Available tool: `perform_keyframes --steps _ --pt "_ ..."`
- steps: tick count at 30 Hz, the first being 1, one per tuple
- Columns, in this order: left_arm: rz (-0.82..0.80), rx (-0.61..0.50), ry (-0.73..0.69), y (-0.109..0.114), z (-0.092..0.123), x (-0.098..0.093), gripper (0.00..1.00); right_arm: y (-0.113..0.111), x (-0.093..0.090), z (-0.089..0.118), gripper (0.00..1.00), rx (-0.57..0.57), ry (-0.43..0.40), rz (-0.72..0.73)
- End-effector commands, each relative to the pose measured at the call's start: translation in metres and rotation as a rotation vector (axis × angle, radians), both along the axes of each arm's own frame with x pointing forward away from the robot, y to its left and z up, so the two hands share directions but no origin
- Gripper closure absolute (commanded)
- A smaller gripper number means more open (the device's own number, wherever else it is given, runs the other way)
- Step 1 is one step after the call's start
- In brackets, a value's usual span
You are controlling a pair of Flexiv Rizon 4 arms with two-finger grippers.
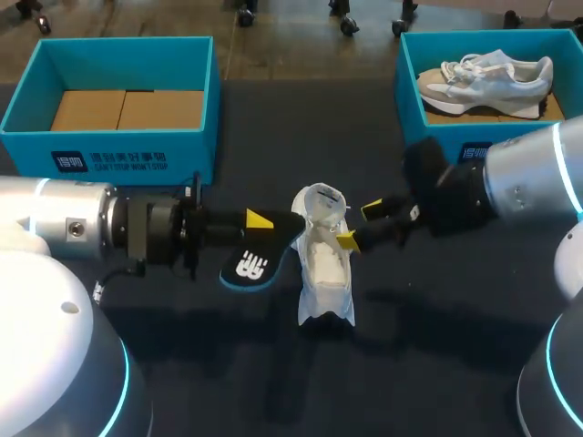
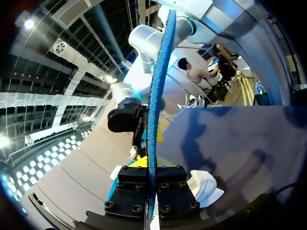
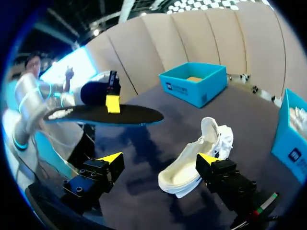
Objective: Take the shoe out of the shoebox, open the shoe tongue, remove and reinsert the insole, then place the shoe into the shoebox
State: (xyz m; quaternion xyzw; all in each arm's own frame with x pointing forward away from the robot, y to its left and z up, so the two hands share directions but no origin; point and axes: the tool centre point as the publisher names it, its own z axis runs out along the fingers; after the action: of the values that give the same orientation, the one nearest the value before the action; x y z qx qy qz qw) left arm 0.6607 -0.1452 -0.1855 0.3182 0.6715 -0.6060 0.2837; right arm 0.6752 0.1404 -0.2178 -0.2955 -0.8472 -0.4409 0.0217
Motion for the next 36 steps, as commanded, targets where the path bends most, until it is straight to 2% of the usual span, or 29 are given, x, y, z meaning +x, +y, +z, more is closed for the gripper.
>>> perform_keyframes --steps 1,6,11,12,13,16,20,22,23,24,29,36 --pt "-0.016 -0.01 -0.016 -0.006 -0.001 0.003 1.0 0.004 -0.003 0.007 0.0 -0.03 -0.006 -0.01" --pt "-0.053 -0.04 -0.038 -0.017 -0.011 0.014 1.0 0.004 -0.003 0.007 0.0 -0.03 -0.006 -0.01" --pt "-0.065 -0.043 -0.028 -0.025 -0.017 0.018 1.0 0.004 -0.003 0.007 0.0 -0.03 -0.006 -0.01" --pt "-0.065 -0.044 -0.028 -0.026 -0.018 0.018 1.0 0.001 -0.002 0.0 0.0 -0.062 -0.038 0.019" --pt "-0.067 -0.045 -0.023 -0.027 -0.019 0.018 1.0 0.0 -0.003 -0.005 0.0 -0.115 -0.113 0.049" --pt "-0.068 -0.047 -0.01 -0.029 -0.02 0.019 1.0 -0.01 -0.006 -0.017 0.0 -0.215 -0.208 0.16" --pt "-0.058 -0.048 0.003 -0.028 -0.02 0.02 1.0 -0.017 -0.008 -0.031 0.0 -0.257 -0.251 0.31" --pt "-0.053 -0.046 0.014 -0.026 -0.021 0.02 1.0 -0.02 -0.009 -0.039 0.0 -0.222 -0.294 0.469" --pt "-0.049 -0.042 0.022 -0.025 -0.022 0.02 1.0 -0.019 -0.009 -0.042 0.0 -0.199 -0.27 0.531" --pt "-0.048 -0.04 0.025 -0.024 -0.023 0.019 1.0 -0.022 -0.005 -0.05 0.0 -0.227 -0.205 0.525" --pt "-0.035 -0.008 0.047 -0.024 -0.027 0.018 1.0 -0.022 -0.005 -0.05 0.0 -0.227 -0.205 0.525" --pt "-0.021 -0.018 0.056 -0.024 -0.028 0.016 1.0 -0.022 -0.005 -0.05 0.0 -0.227 -0.205 0.525"
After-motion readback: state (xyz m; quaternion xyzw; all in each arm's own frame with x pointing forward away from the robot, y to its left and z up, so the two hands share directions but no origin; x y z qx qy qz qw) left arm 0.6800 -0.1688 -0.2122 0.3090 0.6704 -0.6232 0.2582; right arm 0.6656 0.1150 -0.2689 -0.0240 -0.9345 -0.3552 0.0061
